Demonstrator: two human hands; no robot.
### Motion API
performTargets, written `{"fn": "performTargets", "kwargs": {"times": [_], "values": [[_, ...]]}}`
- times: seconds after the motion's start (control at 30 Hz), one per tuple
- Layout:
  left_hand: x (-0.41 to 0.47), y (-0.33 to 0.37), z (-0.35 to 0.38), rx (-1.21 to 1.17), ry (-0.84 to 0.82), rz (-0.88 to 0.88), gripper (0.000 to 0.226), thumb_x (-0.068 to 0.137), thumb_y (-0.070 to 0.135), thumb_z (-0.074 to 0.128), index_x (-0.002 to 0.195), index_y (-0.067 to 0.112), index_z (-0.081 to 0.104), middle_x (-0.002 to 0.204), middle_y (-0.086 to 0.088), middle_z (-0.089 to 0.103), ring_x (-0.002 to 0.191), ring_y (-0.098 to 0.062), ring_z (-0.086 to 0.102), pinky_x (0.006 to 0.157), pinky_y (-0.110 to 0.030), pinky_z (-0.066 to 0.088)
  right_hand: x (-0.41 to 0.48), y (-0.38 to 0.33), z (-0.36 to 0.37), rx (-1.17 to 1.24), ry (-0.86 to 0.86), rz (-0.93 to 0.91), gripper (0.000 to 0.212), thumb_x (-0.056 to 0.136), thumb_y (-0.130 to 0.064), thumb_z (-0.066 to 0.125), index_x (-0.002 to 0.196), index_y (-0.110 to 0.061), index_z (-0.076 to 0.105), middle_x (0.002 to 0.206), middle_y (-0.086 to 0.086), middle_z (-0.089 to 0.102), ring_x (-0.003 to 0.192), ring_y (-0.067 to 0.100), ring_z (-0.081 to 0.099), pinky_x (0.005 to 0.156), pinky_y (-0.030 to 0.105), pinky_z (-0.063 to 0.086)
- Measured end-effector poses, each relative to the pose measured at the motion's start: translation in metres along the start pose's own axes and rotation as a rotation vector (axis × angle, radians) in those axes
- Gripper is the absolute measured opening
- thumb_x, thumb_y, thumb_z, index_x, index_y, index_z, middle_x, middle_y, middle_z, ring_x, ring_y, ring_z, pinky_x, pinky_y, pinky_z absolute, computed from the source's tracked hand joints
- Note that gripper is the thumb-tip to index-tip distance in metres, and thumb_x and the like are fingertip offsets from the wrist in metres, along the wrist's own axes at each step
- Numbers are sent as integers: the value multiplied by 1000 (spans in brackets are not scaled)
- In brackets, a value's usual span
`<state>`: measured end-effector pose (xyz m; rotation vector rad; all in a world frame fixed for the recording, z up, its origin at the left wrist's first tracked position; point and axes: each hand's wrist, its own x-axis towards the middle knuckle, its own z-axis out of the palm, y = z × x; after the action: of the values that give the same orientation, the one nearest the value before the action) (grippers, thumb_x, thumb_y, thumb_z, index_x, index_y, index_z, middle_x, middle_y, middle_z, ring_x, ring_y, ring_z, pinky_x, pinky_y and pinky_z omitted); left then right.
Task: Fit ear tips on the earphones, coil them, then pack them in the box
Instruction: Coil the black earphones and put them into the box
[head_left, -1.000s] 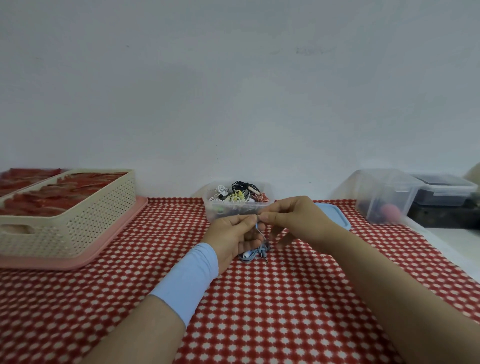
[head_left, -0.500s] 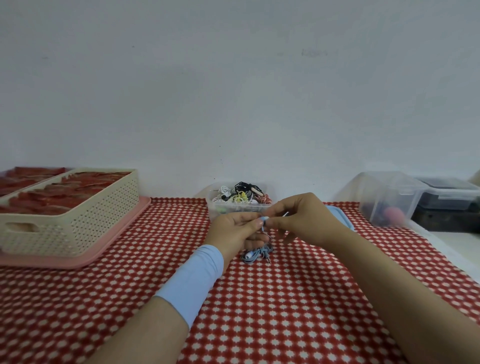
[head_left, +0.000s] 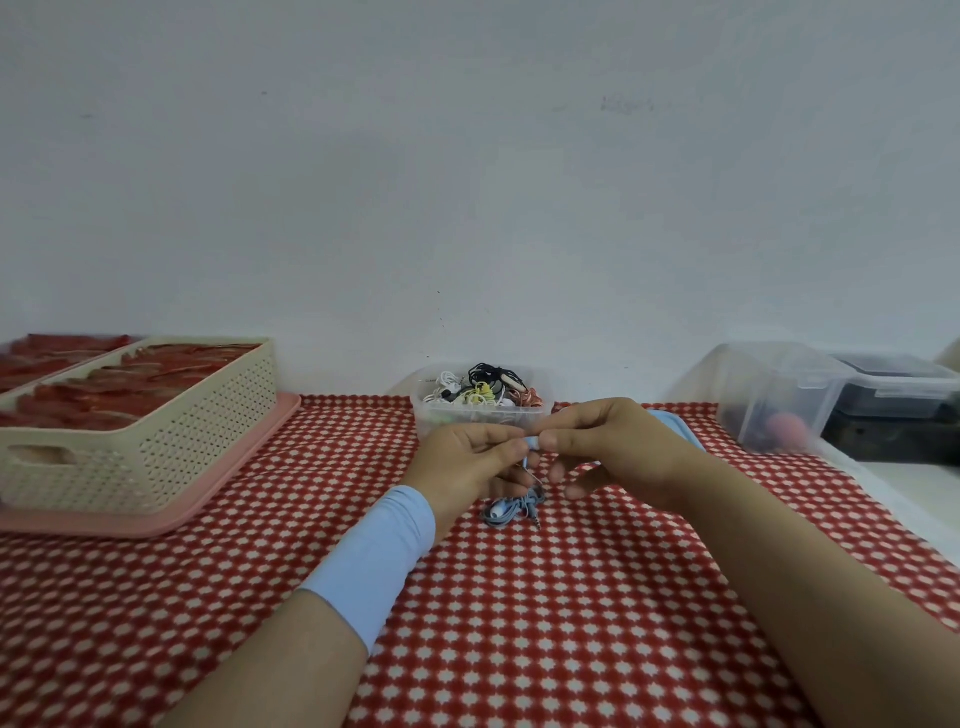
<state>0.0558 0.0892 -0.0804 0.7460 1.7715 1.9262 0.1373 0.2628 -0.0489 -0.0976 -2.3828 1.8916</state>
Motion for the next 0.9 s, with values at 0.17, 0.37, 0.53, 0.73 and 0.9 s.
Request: {"fn": "performTargets", "kwargs": {"times": [0.17,0.37,0.53,0.73,0.9], "values": [[-1,2,-1,-26,-42,8,12,92,2,61,97,6,71,75,-6,72,62,-13,67,58,-21,54,2,0,2,20,-40,26,13,94,-13,69,88,-14,81,79,5,74,68,13,65,57,28,57],[-1,1,-4,56,-63,-34,13,89,2,65,101,1,70,79,-11,72,65,-16,69,60,-23,55,1,1,-4,-24,-91,95,10,91,-15,72,94,-13,82,87,7,77,71,13,69,61,29,59],[0,0,-3,63,21,-12,12,90,3,66,101,2,70,82,-11,74,68,-19,70,61,-25,57,3,4,4,-15,7,57,15,92,-14,72,104,-8,79,90,13,76,70,17,68,61,32,60],[0,1,0,75,86,21,11,88,3,68,99,4,70,84,-10,76,72,-23,73,64,-28,60,3,2,3,17,44,32,22,90,-12,74,112,-9,76,89,12,77,68,16,69,59,30,59],[0,1,1,121,101,39,12,86,2,71,98,3,71,80,-11,76,72,-24,74,62,-26,60,4,4,5,-76,104,-44,14,86,-6,77,100,-5,79,71,8,72,61,12,65,56,26,58]]}}
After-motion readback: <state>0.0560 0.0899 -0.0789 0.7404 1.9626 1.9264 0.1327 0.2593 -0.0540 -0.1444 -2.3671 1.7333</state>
